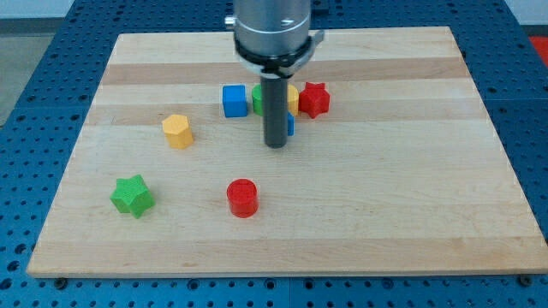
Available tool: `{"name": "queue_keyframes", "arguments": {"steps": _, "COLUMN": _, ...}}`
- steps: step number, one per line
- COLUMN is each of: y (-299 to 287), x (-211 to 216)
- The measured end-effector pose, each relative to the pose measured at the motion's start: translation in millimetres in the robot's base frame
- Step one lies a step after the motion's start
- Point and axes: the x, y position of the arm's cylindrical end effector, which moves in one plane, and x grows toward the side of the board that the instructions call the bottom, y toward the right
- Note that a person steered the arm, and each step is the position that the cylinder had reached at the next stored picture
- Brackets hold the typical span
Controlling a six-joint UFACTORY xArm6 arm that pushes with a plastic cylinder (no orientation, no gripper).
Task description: Push the yellow hexagon towards the blue triangle
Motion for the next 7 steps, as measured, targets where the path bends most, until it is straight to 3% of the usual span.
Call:
{"name": "queue_keyframes", "arguments": {"steps": 3, "y": -205, "x": 8}}
{"name": "queue_keyframes", "arguments": {"steps": 4, "y": -237, "x": -18}}
{"name": "queue_keyframes", "arguments": {"steps": 5, "y": -221, "x": -35}}
{"name": "queue_keyframes", "arguments": {"steps": 7, "y": -132, "x": -21}}
